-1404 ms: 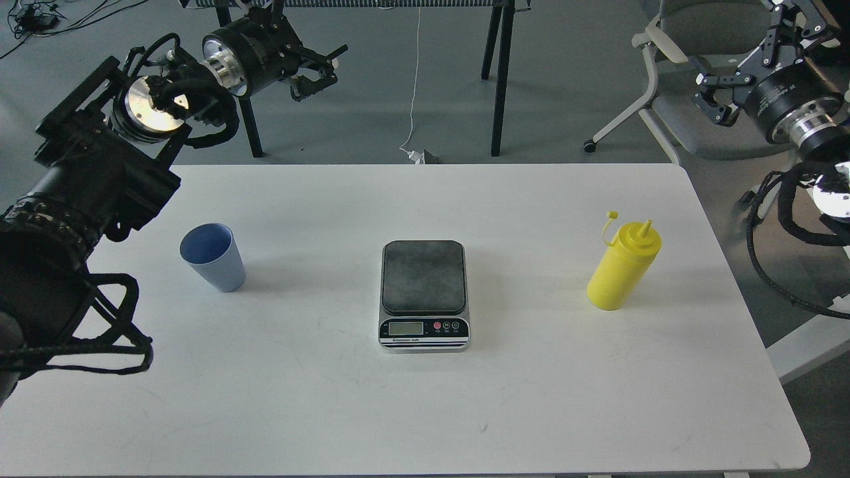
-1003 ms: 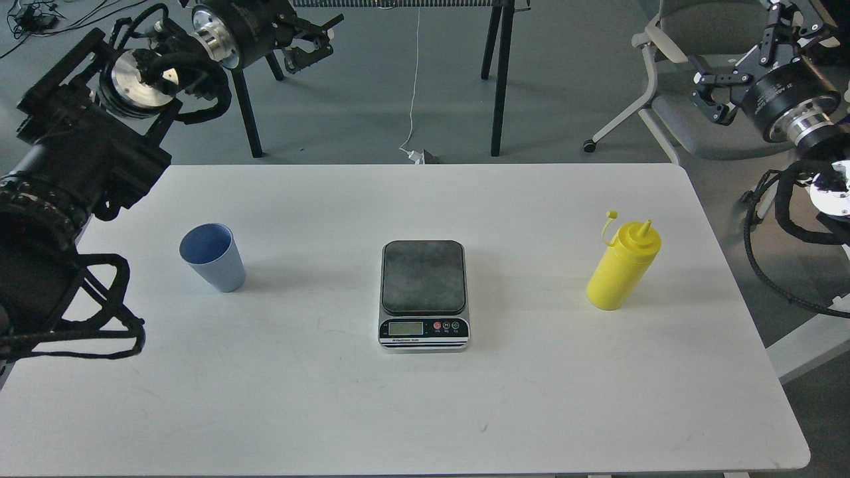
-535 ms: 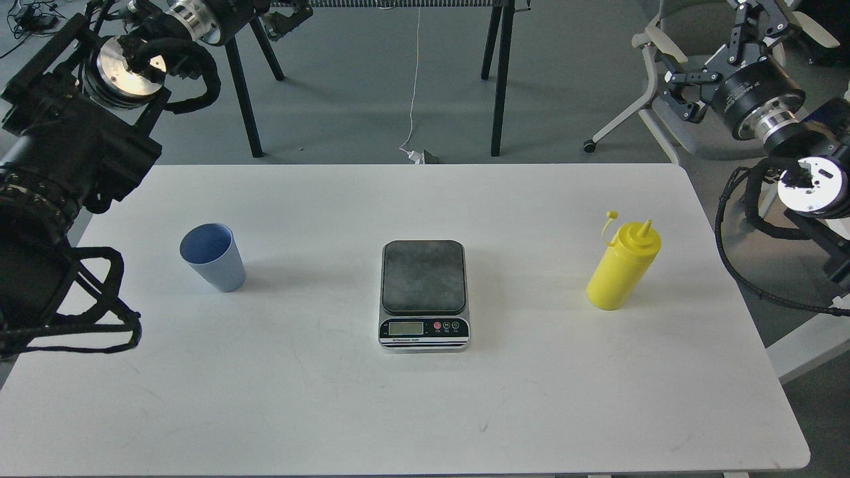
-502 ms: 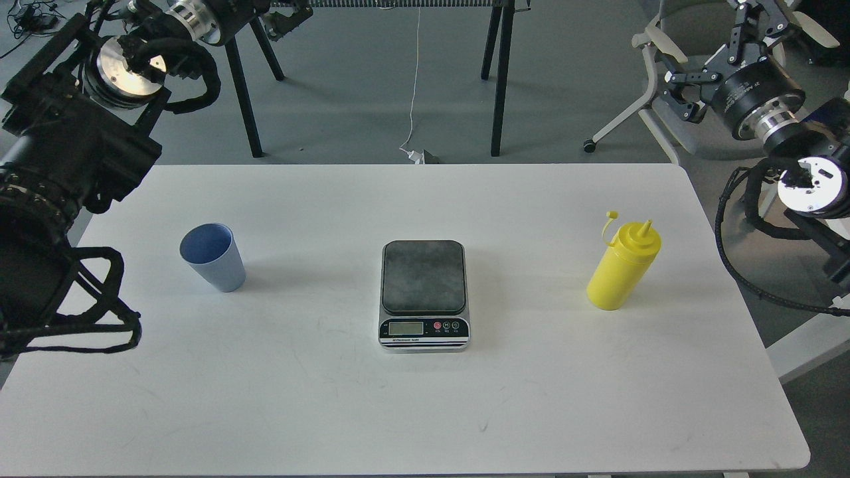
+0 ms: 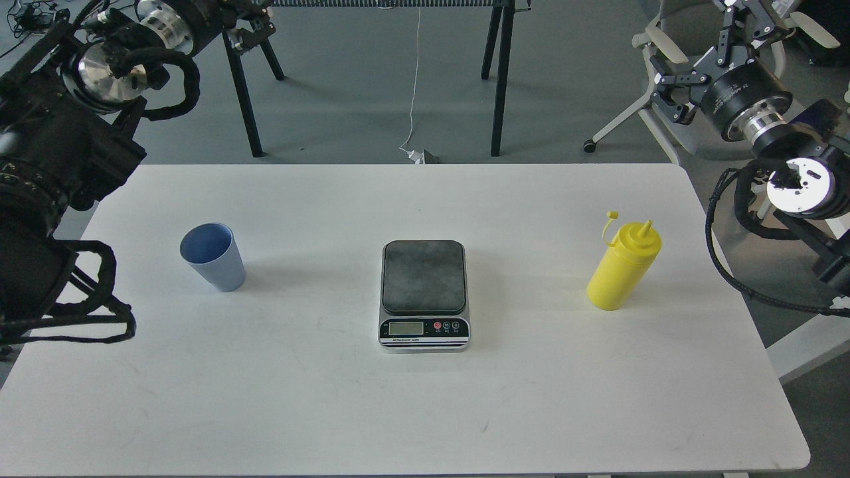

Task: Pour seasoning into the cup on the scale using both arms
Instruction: 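Raise the left arm from rest toward the blue cup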

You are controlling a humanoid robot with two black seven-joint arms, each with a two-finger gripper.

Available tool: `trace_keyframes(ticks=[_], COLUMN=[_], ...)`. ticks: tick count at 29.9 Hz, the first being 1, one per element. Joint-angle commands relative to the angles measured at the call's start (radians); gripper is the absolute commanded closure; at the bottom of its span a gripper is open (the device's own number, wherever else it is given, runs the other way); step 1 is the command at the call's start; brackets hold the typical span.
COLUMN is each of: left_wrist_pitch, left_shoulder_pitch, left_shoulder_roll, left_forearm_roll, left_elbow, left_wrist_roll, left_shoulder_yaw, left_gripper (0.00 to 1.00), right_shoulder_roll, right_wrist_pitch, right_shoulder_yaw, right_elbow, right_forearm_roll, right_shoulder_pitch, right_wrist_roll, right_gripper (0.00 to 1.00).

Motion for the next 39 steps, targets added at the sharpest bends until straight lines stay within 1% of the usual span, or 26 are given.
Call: trace_keyframes(ticks=[1, 2, 6, 10, 14, 16, 18, 19, 23, 28, 30, 32, 37, 39], left_wrist_pitch=[0.0, 0.0, 0.0, 0.0, 0.0, 0.0, 0.0, 0.0, 0.0, 0.0, 0.0, 0.0, 0.0, 0.0], left_shoulder_pitch=[-0.021, -0.025, -0.028, -0.028, -0.028, -0.03, -0.03, -0.03, -0.048, -0.087, -0.079, -0.064, -0.044, -0.058], left_shoulder_roll=[0.011, 0.014, 0.019, 0.069, 0.099, 0.131, 0.154, 0.166, 0.208, 0.232, 0.254, 0.251, 0.243, 0.244], left_forearm_roll=[0.002, 0.002, 0.004, 0.022, 0.079, 0.131, 0.159, 0.168, 0.226, 0.398, 0.429, 0.449, 0.492, 0.499], left_elbow=[0.002, 0.002, 0.002, -0.011, -0.012, -0.012, -0.015, -0.02, -0.026, -0.028, -0.026, -0.024, -0.026, -0.026], left_wrist_roll=[0.005, 0.0, 0.0, 0.0, -0.004, -0.03, -0.059, -0.066, -0.067, -0.069, -0.069, -0.066, -0.07, -0.095], left_shoulder_yaw=[0.015, 0.015, 0.017, 0.052, 0.183, 0.26, 0.302, 0.314, 0.334, 0.363, 0.363, 0.378, 0.51, 0.559], left_gripper=[0.03, 0.0, 0.0, 0.01, 0.02, 0.02, 0.02, 0.02, 0.01, 0.0, 0.0, 0.0, 0.0, 0.0], right_shoulder_roll=[-0.001, -0.001, -0.005, -0.014, -0.016, -0.015, -0.015, -0.015, -0.015, -0.011, -0.014, -0.015, -0.014, -0.013], right_wrist_pitch=[0.002, 0.002, 0.003, 0.003, 0.005, 0.003, 0.003, 0.003, 0.003, 0.003, 0.003, 0.003, 0.003, 0.003], right_shoulder_yaw=[0.001, 0.001, 0.001, 0.001, 0.001, 0.001, 0.001, 0.001, 0.001, -0.001, -0.002, -0.002, -0.004, -0.006], right_elbow=[0.001, 0.001, 0.001, 0.003, 0.003, 0.003, 0.003, 0.003, -0.001, -0.002, -0.002, -0.002, -0.002, -0.002], right_forearm_roll=[0.0, 0.0, 0.0, 0.0, 0.0, 0.0, 0.0, 0.0, 0.0, 0.0, 0.0, 0.0, -0.002, -0.002], right_shoulder_pitch=[0.0, 0.0, 0.003, 0.001, 0.001, 0.0, 0.0, -0.002, -0.005, -0.006, -0.006, -0.006, -0.006, -0.006], right_wrist_roll=[0.0, 0.0, 0.0, 0.0, 0.0, 0.0, 0.0, 0.0, 0.002, 0.002, 0.002, 0.002, 0.0, 0.002], right_gripper=[0.01, 0.01, 0.01, 0.01, 0.01, 0.01, 0.01, 0.01, 0.01, 0.01, 0.01, 0.01, 0.01, 0.01])
